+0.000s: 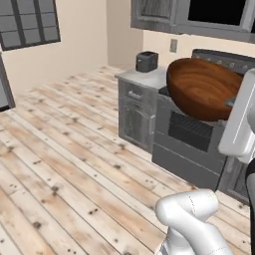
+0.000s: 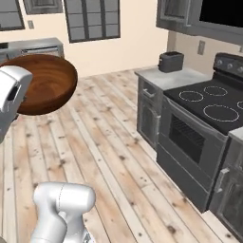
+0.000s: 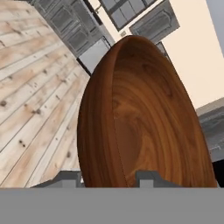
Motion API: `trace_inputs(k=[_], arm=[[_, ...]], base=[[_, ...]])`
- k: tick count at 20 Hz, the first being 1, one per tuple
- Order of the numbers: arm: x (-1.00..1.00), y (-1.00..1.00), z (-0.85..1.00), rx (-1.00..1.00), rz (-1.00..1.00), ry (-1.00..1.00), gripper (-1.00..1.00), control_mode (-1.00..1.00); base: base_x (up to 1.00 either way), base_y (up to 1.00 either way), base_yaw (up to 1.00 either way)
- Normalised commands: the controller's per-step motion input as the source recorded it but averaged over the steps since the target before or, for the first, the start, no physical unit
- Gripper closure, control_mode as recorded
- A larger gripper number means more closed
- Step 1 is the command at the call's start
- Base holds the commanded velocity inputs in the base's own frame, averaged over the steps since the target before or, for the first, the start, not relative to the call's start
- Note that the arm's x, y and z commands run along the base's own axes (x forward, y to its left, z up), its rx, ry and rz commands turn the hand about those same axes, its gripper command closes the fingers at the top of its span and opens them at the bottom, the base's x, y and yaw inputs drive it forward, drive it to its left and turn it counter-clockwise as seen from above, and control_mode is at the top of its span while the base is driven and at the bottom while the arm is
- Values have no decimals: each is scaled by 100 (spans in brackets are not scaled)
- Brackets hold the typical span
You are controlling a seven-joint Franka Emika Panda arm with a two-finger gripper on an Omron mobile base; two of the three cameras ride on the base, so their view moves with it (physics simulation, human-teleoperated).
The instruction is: Move the bowls from the cabinet to the plates on the dining table.
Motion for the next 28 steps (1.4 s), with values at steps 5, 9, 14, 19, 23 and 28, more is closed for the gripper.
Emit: trace_inputs(k=[5,9,14,19,23,28], arm=[[0,0,0,0,0,0,100,100],[0,0,0,0,0,0,100,100],[0,0,0,0,0,0,100,100],[0,0,0,0,0,0,100,100],[0,0,0,0,0,0,100,100],[0,0,0,0,0,0,100,100]], base=[[28,39,32],[34,40,31],[35,37,32],[35,29,33],[35,29,34],[38,27,33]])
